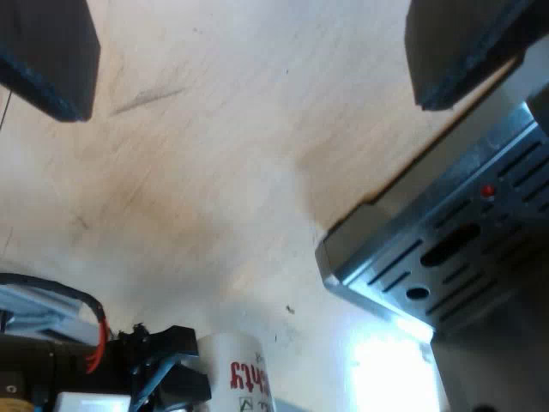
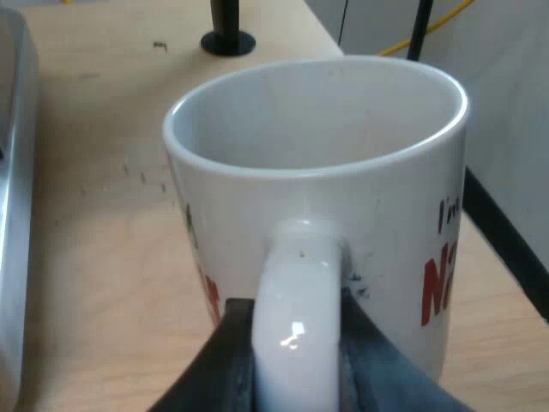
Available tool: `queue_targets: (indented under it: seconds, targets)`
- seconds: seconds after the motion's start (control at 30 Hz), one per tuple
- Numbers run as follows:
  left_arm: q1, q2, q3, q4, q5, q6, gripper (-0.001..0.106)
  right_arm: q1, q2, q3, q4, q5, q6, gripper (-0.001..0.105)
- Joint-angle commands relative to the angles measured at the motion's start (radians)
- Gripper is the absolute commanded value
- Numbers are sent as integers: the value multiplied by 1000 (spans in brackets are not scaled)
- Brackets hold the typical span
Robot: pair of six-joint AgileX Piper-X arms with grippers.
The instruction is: Remove mug from coffee machine
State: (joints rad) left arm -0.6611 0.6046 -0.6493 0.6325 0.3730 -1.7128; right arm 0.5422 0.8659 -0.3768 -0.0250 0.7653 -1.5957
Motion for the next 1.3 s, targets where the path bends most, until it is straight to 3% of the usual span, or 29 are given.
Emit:
queue_targets:
  seconds: [0.03,0.13,0.27,0.43,0.53,1.03,1.3]
  targets:
    - [-4,16,1,-18,-3,-10,79,-25,-11,28,-127,-98,-89,0]
    - [-4,25,1,-18,-3,-10,79,-55,-11,74,-222,-167,-143,0]
    - [-4,27,1,-18,-3,-10,79,-102,-11,119,-322,-213,-143,0]
    - [-4,27,1,-26,-3,-10,79,-182,31,148,-425,-395,-228,0]
    - [-4,27,1,-42,-3,-10,79,-203,92,148,-490,-447,-253,0]
    - [-4,27,1,-40,-3,-10,79,-203,451,148,-883,-447,-264,0]
    - [-4,34,4,-40,-29,-10,79,-203,533,148,-915,-445,-264,0]
